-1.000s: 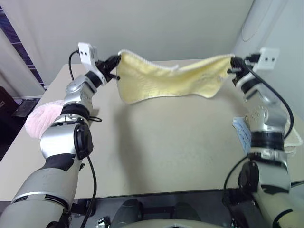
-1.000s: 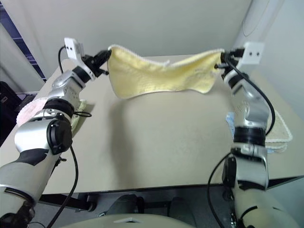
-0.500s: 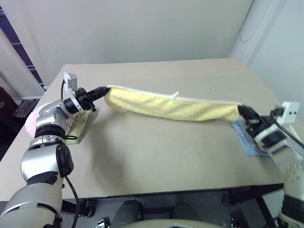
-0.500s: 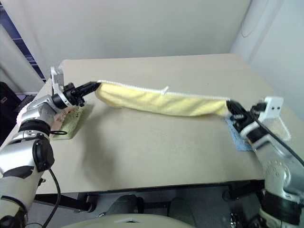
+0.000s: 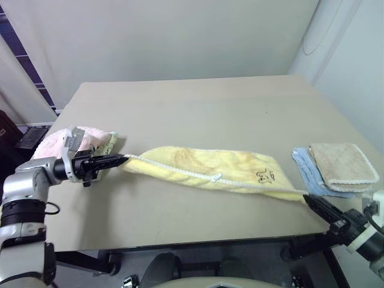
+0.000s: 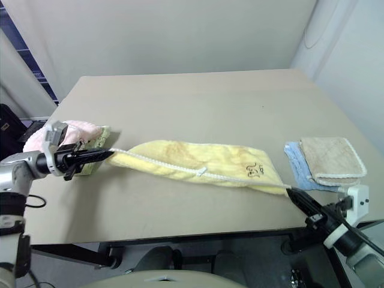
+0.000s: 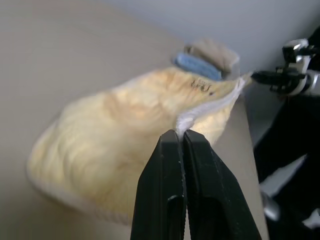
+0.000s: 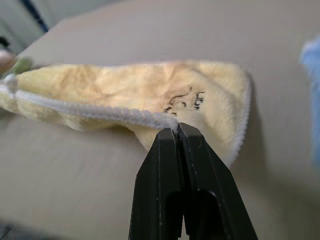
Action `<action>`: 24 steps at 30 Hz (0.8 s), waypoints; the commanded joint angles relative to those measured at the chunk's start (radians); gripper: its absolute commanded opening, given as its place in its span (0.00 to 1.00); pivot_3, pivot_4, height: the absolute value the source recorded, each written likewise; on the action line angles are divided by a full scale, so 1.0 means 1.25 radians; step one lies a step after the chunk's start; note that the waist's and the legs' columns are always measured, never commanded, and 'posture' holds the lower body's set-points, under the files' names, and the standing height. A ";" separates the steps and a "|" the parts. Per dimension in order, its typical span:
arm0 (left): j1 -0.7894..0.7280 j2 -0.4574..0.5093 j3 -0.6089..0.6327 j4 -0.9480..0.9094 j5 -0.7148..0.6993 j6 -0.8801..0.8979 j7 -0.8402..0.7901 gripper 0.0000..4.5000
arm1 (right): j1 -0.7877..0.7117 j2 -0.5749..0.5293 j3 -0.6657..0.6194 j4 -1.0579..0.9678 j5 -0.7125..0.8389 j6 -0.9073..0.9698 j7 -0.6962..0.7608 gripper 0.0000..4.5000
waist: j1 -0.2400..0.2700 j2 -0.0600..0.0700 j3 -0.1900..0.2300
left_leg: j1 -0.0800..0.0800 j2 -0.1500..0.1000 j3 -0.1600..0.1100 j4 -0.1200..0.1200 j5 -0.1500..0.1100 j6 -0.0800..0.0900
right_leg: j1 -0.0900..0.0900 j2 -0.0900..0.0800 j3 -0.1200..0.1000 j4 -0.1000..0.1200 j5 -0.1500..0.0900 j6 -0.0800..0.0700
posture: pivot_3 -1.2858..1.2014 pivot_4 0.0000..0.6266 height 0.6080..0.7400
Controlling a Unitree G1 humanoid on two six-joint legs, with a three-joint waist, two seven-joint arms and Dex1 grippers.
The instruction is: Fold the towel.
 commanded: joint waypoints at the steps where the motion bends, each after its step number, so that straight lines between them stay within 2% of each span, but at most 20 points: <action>1: 0.054 0.058 -0.033 -0.054 -0.038 -0.001 -0.003 0.01 | 0.046 -0.012 -0.025 -0.046 0.003 -0.037 0.050 0.00 | -0.001 0.002 -0.001 | 0.001 0.000 0.000 -0.002 0.000 0.000 | 0.001 0.000 0.000 -0.004 0.001 -0.001 | 0.52 0.00 0.93; 3: 0.078 0.081 -0.047 -0.053 -0.062 -0.007 -0.003 0.01 | 0.072 -0.015 -0.020 -0.053 -0.003 -0.048 0.068 0.00 | 0.000 0.002 -0.002 | 0.004 0.000 0.002 -0.006 0.000 0.000 | 0.003 -0.001 0.000 -0.009 0.002 -0.003 | 0.52 0.00 0.93; 11: 0.101 0.168 -0.148 -0.009 -0.112 -0.072 -0.003 0.01 | 0.149 -0.039 -0.021 -0.056 -0.053 -0.090 0.131 0.00 | 0.003 0.003 -0.002 | 0.004 0.000 0.005 -0.012 -0.001 0.001 | 0.001 -0.004 -0.001 -0.016 0.002 -0.004 | 0.52 0.00 0.93; 13: 0.065 0.152 -0.155 0.015 -0.100 -0.084 -0.003 0.01 | 0.130 -0.043 -0.021 -0.051 -0.048 -0.094 0.123 0.00 | 0.005 0.003 -0.003 | 0.003 0.000 0.005 -0.013 -0.001 0.001 | 0.000 -0.004 -0.001 -0.018 0.002 -0.003 | 0.52 0.00 0.93; 17: -0.026 0.071 -0.125 0.054 -0.087 -0.046 0.029 0.01 | 0.034 -0.051 0.009 -0.014 -0.048 -0.084 0.080 0.00 | 0.006 0.001 -0.003 | 0.000 0.000 0.006 -0.012 -0.001 0.002 | -0.002 -0.004 -0.001 -0.018 0.003 -0.002 | 0.52 0.00 0.93; 24: -0.135 -0.046 -0.122 0.191 -0.017 -0.090 0.090 0.01 | -0.210 -0.066 0.090 0.159 -0.125 -0.080 -0.024 0.00 | 0.002 -0.001 -0.005 | 0.001 0.000 0.006 -0.010 0.000 0.003 | -0.002 -0.004 -0.001 -0.018 0.006 0.002 | 0.52 0.00 0.93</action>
